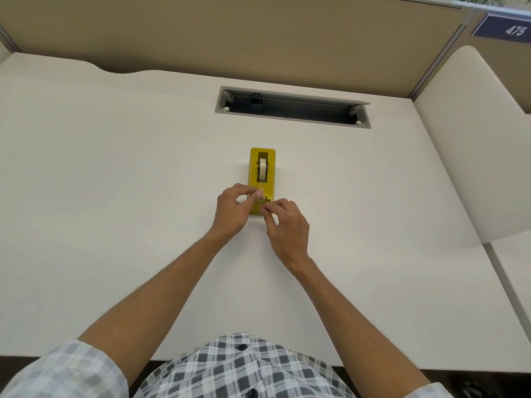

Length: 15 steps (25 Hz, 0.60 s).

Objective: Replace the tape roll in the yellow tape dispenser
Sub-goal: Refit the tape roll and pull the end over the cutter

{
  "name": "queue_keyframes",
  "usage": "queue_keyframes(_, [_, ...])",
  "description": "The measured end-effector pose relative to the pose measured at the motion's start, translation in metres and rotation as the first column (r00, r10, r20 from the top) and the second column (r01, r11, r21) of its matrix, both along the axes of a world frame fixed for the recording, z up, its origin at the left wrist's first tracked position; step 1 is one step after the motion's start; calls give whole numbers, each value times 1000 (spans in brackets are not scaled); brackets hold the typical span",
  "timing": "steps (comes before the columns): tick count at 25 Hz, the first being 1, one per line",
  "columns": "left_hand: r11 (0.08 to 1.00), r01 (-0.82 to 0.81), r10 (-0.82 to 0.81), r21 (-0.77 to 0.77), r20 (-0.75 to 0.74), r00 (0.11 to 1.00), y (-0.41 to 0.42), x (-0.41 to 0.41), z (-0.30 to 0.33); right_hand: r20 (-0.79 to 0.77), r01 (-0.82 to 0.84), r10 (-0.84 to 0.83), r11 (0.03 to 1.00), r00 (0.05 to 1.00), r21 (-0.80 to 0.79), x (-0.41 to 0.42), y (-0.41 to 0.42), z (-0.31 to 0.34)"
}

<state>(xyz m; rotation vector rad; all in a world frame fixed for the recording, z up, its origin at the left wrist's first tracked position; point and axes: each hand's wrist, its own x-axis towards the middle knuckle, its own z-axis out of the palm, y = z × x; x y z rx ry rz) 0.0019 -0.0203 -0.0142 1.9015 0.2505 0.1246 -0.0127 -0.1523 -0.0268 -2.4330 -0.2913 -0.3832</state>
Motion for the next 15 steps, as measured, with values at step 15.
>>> queue_keyframes(15, [976, 204, -203, 74, -12, 979, 17, 0, 1, 3, 7, -8, 997, 1000, 70, -6, 0, 9])
